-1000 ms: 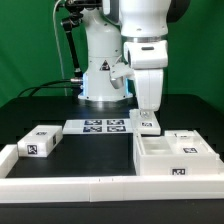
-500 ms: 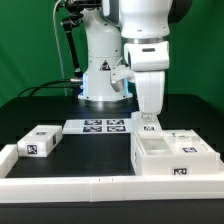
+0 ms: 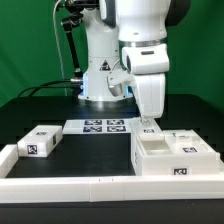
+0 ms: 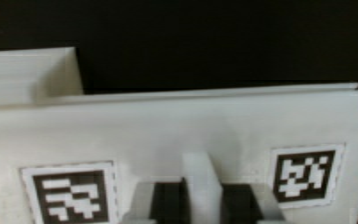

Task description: Assemble cabinet

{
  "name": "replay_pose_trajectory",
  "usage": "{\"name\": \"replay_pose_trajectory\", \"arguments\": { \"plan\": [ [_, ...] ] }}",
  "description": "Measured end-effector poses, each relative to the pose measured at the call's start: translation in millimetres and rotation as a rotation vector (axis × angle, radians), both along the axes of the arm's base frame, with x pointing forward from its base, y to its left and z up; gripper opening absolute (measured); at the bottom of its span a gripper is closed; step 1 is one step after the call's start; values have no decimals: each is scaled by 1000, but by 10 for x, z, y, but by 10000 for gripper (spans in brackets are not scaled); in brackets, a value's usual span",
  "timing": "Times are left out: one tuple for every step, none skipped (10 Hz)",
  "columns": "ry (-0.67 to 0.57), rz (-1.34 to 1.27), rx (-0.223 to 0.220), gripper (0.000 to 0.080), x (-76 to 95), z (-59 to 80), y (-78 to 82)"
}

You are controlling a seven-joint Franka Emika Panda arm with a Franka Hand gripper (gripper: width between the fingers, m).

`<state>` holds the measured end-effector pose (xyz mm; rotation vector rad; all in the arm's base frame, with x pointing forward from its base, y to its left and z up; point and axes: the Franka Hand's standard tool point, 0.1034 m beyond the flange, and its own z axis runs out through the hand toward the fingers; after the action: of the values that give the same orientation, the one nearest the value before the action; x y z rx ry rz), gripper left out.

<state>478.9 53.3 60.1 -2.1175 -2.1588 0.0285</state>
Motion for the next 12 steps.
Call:
{"name": "replay_pose_trajectory", "arguments": {
  "plan": [
    [-14, 26, 7, 70, 43, -1, -21],
    [-27, 36, 11, 70, 69, 1, -29],
    [-27, 34, 10, 70, 70, 2, -26],
    [-27, 34, 10, 70, 70, 2, -27],
    [-27, 34, 10, 70, 70, 2, -27],
    [-29, 33, 11, 70, 71, 0, -26],
    [-39, 22, 13, 70, 96, -4, -19],
    [-31, 21, 16, 70, 226, 13, -8],
    [-42, 16, 25, 70, 391, 20, -5],
    [-44, 10, 30, 70, 524, 25, -15],
    [-51, 4, 36, 70, 646, 28, -17],
    [-60, -3, 46, 70, 787, 12, -13]
  ]
}}
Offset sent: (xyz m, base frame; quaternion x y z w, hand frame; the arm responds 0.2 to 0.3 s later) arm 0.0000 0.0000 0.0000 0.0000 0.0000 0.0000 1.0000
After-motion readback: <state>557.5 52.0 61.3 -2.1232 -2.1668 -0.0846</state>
